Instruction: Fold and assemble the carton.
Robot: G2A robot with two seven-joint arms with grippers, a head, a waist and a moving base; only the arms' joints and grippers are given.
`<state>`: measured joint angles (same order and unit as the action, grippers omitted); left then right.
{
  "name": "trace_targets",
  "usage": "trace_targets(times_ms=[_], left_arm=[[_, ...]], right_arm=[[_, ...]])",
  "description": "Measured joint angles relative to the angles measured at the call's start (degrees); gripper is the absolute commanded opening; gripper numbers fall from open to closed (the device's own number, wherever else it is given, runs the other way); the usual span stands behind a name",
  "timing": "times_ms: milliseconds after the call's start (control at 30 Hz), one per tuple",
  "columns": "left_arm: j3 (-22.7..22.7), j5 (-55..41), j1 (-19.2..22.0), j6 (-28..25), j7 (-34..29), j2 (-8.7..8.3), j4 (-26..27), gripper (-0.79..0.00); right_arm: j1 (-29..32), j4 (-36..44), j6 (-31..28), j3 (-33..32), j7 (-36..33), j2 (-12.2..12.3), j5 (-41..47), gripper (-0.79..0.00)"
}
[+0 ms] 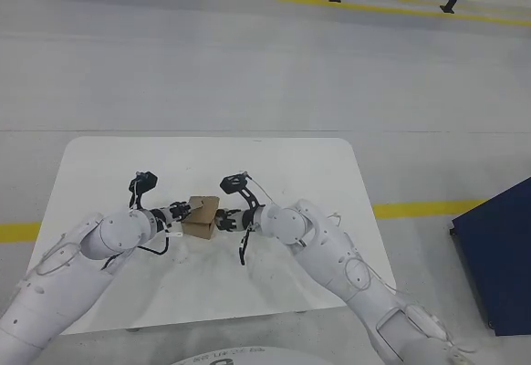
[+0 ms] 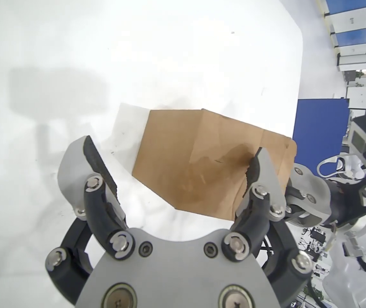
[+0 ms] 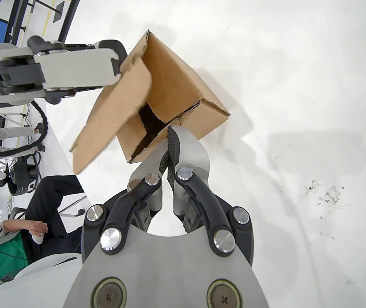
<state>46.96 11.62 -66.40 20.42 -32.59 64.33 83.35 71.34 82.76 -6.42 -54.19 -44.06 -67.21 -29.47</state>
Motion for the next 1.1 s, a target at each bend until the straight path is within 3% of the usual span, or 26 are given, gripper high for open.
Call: trace_targets(times_ms=[100, 300, 500, 667, 733, 767, 1100], left_arm=[[-0.54, 0.02, 0.61, 0.16, -0.01, 0.43, -0.74, -0.012], [-0.81, 0.21, 1.19, 0.07, 0.06, 0.97, -1.92, -0.163], [-0.92, 0.48, 1.51, 0.25, 0.08, 1.43, -2.56, -0.185], [-0.58, 0.45, 1.57, 0.00, -0.09, 1.67, -2.88, -0.188], [-0.47, 0.56, 1.56, -0.05, -0.17, 1.76, -2.95, -0.191], [-0.40, 0.58, 1.55, -0.06, -0.17, 1.80, -2.97, -0.191], [0.30, 1.01, 1.31, -0.37, -0.61, 2.10, -3.10, -0.215]], right_arm=[[-0.20, -0.15, 0.21, 0.12, -0.14, -0.06, 0.13, -0.785], [-0.17, -0.36, 0.40, -0.10, 0.18, -0.06, 0.54, -0.785], [0.04, -0.58, 1.43, -1.03, 0.75, -0.01, 1.79, -0.785], [2.45, -0.03, -2.96, -4.53, 0.83, 0.96, 4.31, -0.637], [3.43, 0.38, -4.36, -5.92, 0.70, 1.34, 5.30, -0.526], [3.77, 0.56, -4.73, -6.40, 0.63, 1.47, 5.61, -0.508], [4.10, 1.85, -2.96, -6.85, -0.26, 1.75, 5.59, -0.557]])
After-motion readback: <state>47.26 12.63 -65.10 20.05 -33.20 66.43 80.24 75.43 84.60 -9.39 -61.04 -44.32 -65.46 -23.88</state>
